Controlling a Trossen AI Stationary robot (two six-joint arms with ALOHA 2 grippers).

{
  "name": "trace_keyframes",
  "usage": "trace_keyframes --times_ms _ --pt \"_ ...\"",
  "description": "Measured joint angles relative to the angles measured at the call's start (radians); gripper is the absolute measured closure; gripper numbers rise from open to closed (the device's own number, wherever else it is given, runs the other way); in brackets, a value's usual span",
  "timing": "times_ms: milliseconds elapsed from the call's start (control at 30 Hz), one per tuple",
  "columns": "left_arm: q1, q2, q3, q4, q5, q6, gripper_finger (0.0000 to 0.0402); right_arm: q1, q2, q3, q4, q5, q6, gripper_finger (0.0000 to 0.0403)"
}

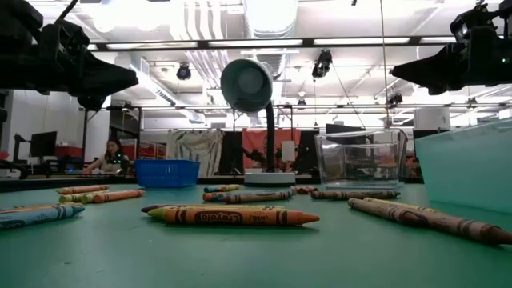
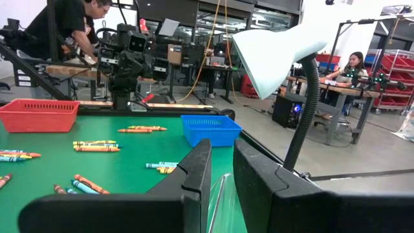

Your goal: Sort crayons

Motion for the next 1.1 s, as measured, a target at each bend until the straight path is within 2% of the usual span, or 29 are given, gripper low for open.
trace_keyframes --times_ms 67,167,333,400,533,600,700,800,967,1100 --pt "0.000 0.000 0.000 0.023 0.000 -0.031 0.0327 0.000 0.000 0.000 0.000 0.000 0.000 0.0349" --pt "-0.004 0.000 0.000 0.079 0.026 -0.378 0.0327 0.000 0.000 0.000 0.000 0.000 0.000 0.0349" --pt "-0.017 0.015 -0.002 0.135 0.032 -0.545 0.0327 0.000 0.000 0.000 0.006 -0.001 0.020 0.0349" --pt "-0.022 0.033 -0.007 0.189 0.032 -0.565 0.0327 0.000 0.000 0.000 0.009 -0.009 0.163 0.0349" --pt "-0.058 0.103 -0.007 0.284 0.027 -0.551 0.0327 0.000 0.000 0.000 0.010 -0.011 0.685 0.0349" --pt "-0.085 0.156 -0.007 0.346 -0.017 -0.516 0.0327 0.000 0.000 0.000 0.009 -0.016 0.803 0.0349" --pt "-0.119 0.249 -0.007 0.460 -0.100 -0.491 0.0327 0.000 0.000 0.000 0.010 -0.113 0.835 0.0349" --pt "-0.133 0.340 -0.007 0.585 -0.112 -0.490 0.0327 0.001 0.000 0.000 0.043 -0.187 0.846 0.0349" --pt "-0.134 0.453 0.017 0.611 -0.107 -0.498 0.0327 0.000 0.000 0.000 0.094 -0.211 0.849 0.0349" --pt "-0.134 0.529 0.060 0.613 -0.107 -0.499 0.0327 0.000 0.013 0.015 0.050 -0.212 0.855 0.0349"
